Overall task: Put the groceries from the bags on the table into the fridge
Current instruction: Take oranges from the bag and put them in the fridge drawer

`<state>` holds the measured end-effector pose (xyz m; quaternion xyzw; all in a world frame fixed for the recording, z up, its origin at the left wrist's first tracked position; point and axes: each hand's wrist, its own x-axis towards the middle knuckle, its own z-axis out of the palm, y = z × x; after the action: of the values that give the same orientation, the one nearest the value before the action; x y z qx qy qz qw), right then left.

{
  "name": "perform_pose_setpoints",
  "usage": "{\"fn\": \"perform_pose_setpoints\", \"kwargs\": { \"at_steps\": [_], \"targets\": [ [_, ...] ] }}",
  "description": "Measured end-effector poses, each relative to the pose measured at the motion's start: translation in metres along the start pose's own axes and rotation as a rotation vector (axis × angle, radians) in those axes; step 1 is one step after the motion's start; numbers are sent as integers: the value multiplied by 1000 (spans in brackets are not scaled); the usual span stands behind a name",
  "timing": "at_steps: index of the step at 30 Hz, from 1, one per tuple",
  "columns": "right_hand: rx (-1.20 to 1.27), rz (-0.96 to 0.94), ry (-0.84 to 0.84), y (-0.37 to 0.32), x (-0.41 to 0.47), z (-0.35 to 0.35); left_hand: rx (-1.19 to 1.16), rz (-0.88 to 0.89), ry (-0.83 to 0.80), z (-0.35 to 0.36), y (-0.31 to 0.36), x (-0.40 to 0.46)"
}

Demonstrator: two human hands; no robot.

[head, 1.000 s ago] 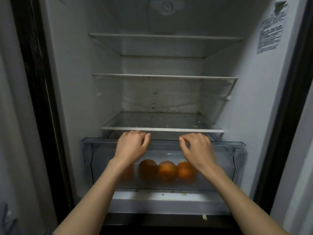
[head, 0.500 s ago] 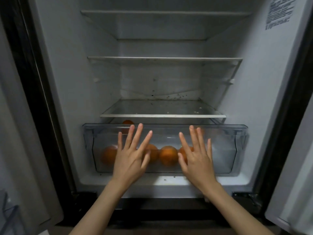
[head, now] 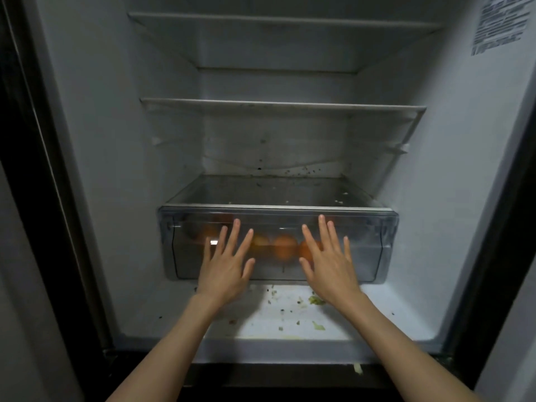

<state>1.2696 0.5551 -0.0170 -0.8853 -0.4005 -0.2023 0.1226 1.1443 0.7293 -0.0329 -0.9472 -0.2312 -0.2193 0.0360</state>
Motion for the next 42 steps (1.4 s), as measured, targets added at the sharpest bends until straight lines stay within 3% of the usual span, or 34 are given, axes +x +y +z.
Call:
{"fn": "perform_pose_setpoints", "kwargs": {
  "at_steps": [11, 19, 31, 35, 42],
  "targets": [
    [116, -18, -14, -10, -12, -6, -44, 0, 6, -19, 3, -13],
    [294, -212, 27, -53, -63, 10, -209, -118, 118, -32, 2, -113],
    [643, -360, -85, -167, -231, 15, -84, -329, -37, -57, -16, -365],
    [720, -382, -216, -213, -313, 12, -76, -545, -137, -77, -14, -483],
    [779, -671, -435, -327, -428, -17, 14, -906, -126, -147, -33, -652]
  ]
}}
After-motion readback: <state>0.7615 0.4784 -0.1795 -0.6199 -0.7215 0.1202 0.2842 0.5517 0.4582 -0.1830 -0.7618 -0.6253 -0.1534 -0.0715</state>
